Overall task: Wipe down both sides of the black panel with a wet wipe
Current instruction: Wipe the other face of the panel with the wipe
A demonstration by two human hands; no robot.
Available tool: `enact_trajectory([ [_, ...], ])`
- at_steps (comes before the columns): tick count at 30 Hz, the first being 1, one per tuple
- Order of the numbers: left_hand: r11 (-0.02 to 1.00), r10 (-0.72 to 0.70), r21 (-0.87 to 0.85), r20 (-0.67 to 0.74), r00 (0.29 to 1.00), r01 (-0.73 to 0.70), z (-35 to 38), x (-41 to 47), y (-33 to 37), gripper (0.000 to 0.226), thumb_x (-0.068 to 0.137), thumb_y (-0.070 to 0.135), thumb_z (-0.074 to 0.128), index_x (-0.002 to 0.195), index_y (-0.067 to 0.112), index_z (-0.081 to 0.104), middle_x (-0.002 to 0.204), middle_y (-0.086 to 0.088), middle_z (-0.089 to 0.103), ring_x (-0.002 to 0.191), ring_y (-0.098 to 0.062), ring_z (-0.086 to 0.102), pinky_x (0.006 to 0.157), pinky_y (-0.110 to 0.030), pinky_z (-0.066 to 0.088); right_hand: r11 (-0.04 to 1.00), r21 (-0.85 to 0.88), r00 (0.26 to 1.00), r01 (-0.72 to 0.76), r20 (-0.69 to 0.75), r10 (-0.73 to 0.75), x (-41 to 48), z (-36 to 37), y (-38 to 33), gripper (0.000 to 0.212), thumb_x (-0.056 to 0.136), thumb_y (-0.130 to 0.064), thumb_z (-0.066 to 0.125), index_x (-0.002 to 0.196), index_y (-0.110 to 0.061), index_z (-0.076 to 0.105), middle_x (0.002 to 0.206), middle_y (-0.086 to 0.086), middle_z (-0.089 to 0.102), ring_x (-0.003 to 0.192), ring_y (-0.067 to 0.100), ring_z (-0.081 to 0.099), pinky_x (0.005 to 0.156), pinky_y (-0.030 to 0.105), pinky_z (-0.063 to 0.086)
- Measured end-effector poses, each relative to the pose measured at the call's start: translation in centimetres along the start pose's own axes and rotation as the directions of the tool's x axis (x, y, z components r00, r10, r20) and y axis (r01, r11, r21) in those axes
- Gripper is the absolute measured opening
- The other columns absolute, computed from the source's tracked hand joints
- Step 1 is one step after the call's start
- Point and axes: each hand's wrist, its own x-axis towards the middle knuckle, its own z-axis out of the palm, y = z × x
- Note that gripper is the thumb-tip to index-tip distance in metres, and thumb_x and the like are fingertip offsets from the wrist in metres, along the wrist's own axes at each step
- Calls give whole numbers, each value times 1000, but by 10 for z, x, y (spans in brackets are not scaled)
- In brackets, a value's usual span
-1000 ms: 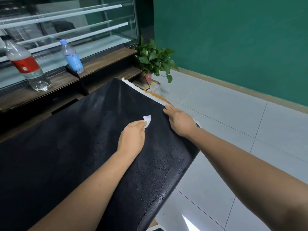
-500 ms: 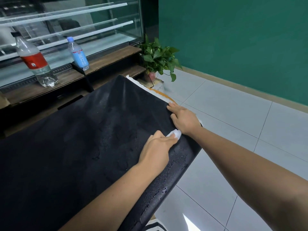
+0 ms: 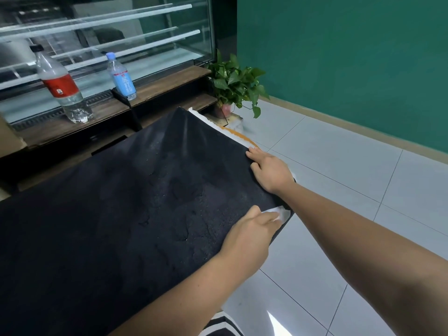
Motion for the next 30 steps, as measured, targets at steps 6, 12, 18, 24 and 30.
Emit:
enact_trajectory([
  [6, 987, -144, -84, -71, 987, 138, -14, -8, -38, 79, 83, -12, 54, 151, 28, 57, 114, 4, 60, 99, -23, 52, 84, -37, 55, 1000, 11, 1000, -12, -6, 12, -1, 0, -1, 52, 106, -31, 36, 157, -35, 46, 167, -18, 32, 155, 7, 27, 123, 30, 27],
  [12, 946, -319, -82, -93, 943, 312, -31, -10, -87, 49, 86, -13, 58, 120, 17, 79, 99, -6, 67, 87, -31, 56, 77, -46, 53, 1000, -4, 1000, -24, -6, 24, -1, 1, 0, 52, 106, -35, 34, 157, -38, 45, 166, -20, 32, 154, 9, 31, 121, 31, 30],
  [18, 934, -357, -111, -193, 914, 341, -38, -14, -113, 44, 85, -16, 60, 111, 13, 82, 93, -6, 72, 81, -32, 58, 72, -46, 55, 999, -20, 1000, -29, -6, 29, -1, 2, 0, 52, 107, -36, 33, 157, -39, 44, 166, -20, 32, 153, 10, 33, 122, 33, 31],
  [24, 888, -460, -79, -190, 868, 453, -45, -15, -140, 51, 88, -16, 57, 121, 17, 79, 96, -3, 70, 90, -29, 59, 79, -45, 55, 999, -28, 1000, -23, -9, 22, -2, 1, -2, 52, 106, -36, 33, 157, -38, 45, 166, -20, 33, 153, 11, 34, 123, 35, 32],
  [30, 816, -578, -163, -192, 793, 555, -46, -6, -142, 58, 93, -8, 55, 138, 27, 68, 95, 2, 61, 89, -26, 63, 78, -42, 56, 999, -32, 1000, -14, -16, 14, -3, 1, -3, 52, 107, -36, 32, 157, -37, 46, 166, -18, 34, 154, 10, 31, 124, 36, 33],
])
